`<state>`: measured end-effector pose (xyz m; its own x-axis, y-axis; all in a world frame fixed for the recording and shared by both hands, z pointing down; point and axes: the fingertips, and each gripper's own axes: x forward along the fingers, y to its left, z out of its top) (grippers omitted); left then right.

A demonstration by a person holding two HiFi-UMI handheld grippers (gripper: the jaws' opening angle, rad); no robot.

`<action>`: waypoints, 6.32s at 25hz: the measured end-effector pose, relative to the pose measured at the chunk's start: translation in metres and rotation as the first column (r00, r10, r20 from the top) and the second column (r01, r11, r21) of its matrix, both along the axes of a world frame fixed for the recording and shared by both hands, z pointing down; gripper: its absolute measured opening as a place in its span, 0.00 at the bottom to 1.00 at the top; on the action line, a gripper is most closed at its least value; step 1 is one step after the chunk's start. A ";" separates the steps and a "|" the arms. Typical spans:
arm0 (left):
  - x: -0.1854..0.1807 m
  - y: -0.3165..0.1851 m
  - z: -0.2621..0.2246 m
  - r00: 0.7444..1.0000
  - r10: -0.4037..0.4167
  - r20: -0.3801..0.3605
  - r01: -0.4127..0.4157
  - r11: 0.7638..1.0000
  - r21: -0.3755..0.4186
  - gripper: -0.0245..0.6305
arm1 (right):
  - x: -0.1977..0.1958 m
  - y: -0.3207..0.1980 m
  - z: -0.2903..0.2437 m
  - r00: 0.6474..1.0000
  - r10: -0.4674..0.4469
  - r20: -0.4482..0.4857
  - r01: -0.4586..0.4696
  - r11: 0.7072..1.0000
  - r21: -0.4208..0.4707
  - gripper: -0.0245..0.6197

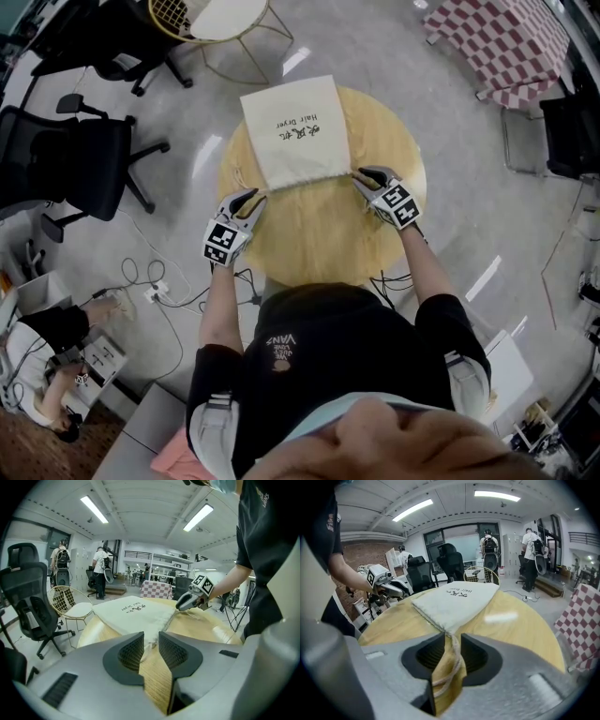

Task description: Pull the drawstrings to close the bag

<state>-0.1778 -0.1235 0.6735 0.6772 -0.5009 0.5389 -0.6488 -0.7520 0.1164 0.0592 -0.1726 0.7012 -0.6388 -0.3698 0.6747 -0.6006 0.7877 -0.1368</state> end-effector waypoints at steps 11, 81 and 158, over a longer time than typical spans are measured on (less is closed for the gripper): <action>-0.001 0.000 0.004 1.000 0.005 0.011 -0.005 1.000 -0.015 0.20 | -0.002 -0.001 0.016 0.996 -0.068 -0.051 0.065 0.996 -0.059 0.20; 0.014 -0.005 0.033 0.995 0.051 0.091 -0.037 0.988 -0.149 0.07 | 0.005 -0.008 0.006 0.980 0.168 0.105 -0.152 0.978 -0.146 0.05; 0.027 0.040 -0.120 0.911 -0.413 0.005 0.412 0.908 0.074 0.07 | 0.077 0.015 -0.121 0.896 0.390 0.211 -0.407 0.912 0.044 0.05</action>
